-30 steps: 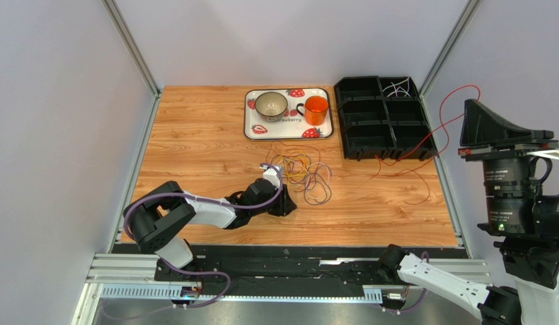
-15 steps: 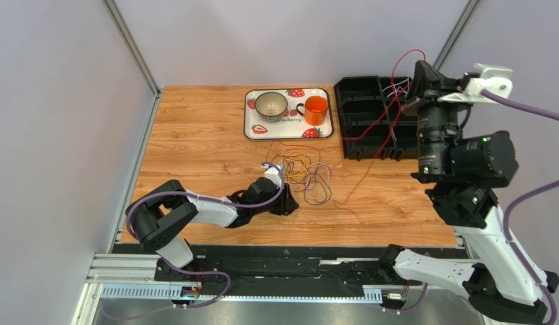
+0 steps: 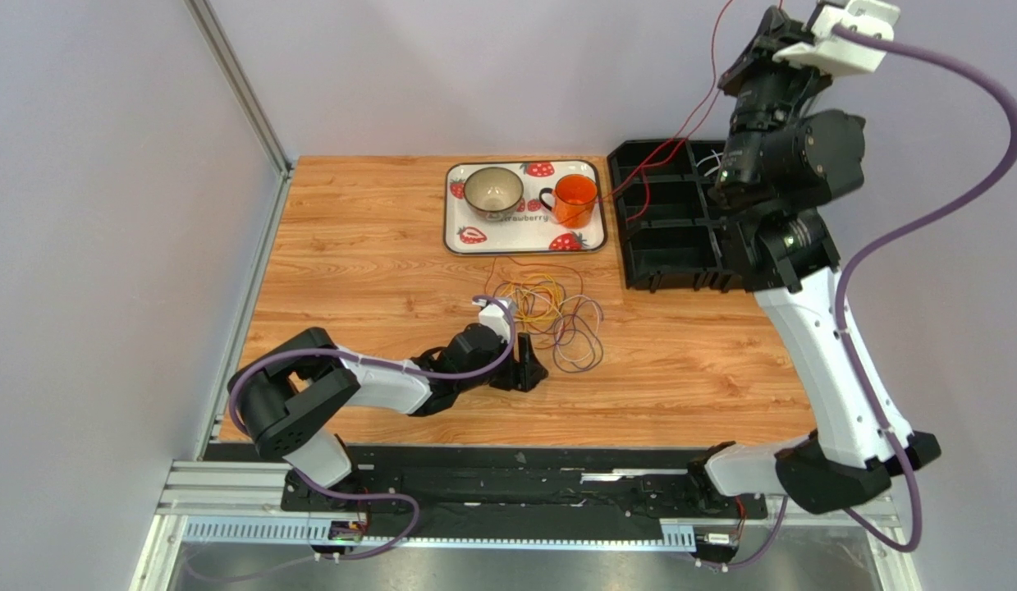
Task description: Untangle the cables
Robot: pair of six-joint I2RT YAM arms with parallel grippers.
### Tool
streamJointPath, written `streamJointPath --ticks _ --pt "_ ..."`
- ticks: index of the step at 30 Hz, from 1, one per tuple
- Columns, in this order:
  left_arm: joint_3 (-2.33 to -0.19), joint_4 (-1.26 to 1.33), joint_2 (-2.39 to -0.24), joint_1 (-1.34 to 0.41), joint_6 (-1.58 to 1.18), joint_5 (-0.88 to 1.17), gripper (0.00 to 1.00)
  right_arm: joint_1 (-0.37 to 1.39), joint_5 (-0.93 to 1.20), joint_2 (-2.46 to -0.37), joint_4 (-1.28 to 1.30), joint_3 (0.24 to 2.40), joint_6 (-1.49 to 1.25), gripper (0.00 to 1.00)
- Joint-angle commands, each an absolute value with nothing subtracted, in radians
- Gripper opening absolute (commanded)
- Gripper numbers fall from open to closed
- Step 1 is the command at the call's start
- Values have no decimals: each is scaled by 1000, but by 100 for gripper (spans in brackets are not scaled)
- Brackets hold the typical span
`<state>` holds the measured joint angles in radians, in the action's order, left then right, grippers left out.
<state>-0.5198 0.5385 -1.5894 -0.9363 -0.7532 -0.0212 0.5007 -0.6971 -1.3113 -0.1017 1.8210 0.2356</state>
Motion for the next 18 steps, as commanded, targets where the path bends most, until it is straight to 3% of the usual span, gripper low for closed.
streamJointPath --ticks 1,11,18 --pt "-522 577 -1572 -942 -746 -26 69 439 -629 -1406 -141 1974 115 0" --pt "-531 580 -1575 -942 -739 -17 68 269 -700 -1612 -330 2137 186 0" --pt "-532 580 -1588 -942 -738 -11 68 135 -644 -1660 -478 2091 181 0"
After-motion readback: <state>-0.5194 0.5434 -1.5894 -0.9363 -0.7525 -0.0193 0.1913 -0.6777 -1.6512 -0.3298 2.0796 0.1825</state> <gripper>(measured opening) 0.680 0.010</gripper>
